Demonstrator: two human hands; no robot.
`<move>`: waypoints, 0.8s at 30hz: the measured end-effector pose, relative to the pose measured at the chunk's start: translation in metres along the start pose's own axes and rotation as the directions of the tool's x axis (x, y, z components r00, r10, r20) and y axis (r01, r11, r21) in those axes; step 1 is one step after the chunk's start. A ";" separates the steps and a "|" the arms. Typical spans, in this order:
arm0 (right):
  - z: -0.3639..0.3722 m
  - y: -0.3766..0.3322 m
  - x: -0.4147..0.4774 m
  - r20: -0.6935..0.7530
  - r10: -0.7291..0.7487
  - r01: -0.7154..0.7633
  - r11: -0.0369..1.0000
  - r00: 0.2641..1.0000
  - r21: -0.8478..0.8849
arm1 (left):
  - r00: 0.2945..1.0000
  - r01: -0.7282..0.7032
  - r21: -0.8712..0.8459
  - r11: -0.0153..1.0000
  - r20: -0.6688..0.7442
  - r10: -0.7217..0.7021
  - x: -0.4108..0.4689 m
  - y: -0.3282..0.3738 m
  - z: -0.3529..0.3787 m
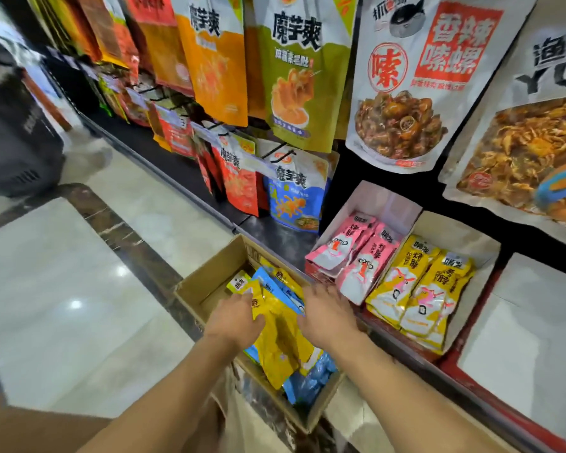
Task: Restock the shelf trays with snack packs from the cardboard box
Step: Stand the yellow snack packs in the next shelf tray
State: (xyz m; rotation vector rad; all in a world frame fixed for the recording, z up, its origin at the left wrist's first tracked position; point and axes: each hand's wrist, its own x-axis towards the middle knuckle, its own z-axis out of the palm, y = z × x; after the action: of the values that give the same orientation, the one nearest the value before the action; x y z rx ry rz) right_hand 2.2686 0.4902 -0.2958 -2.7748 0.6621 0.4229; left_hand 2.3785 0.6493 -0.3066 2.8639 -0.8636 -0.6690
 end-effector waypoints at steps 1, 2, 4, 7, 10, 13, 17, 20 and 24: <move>0.005 -0.005 0.001 0.022 -0.010 0.010 1.000 1.000 -0.013 | 1.000 0.012 -0.017 1.000 0.015 -0.012 0.000 -0.004 0.004; 0.011 -0.010 0.002 0.044 -0.021 0.022 0.999 0.999 -0.024 | 0.999 0.023 -0.024 0.999 0.034 -0.022 0.000 -0.007 0.009; 0.022 -0.016 0.007 0.078 -0.037 0.040 0.998 0.996 -0.043 | 0.996 0.051 -0.037 0.998 0.079 -0.048 0.004 -0.010 0.019; 0.034 -0.021 0.018 0.113 -0.036 0.042 0.997 0.993 -0.058 | 0.986 0.090 -0.080 0.993 0.144 -0.078 0.015 -0.010 0.033; 0.039 -0.023 0.030 0.132 -0.050 0.058 0.997 0.990 -0.059 | 0.970 0.180 -0.169 0.969 0.194 -0.146 0.029 -0.006 0.049; 0.041 -0.022 0.039 0.121 -0.062 0.070 0.996 0.991 -0.062 | 0.933 0.319 -0.288 0.903 0.261 -0.246 0.040 0.001 0.068; 0.045 -0.015 0.047 0.090 -0.068 0.072 0.996 0.994 -0.043 | 0.885 0.421 -0.232 0.877 0.316 -0.341 0.046 0.015 0.086; 0.048 -0.010 0.049 0.069 -0.065 0.068 0.997 0.996 -0.034 | 0.877 0.454 -0.218 0.864 0.282 -0.389 0.050 0.019 0.089; 0.052 -0.011 0.048 0.087 -0.055 0.058 0.998 0.995 -0.032 | 0.853 0.513 -0.362 0.778 0.321 -0.412 0.055 0.012 0.089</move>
State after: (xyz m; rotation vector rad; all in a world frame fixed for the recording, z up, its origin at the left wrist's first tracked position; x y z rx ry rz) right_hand 2.3033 0.4971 -0.3581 -2.7820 0.5596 0.5436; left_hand 2.3756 0.6142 -0.4058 2.6031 0.0322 -1.0917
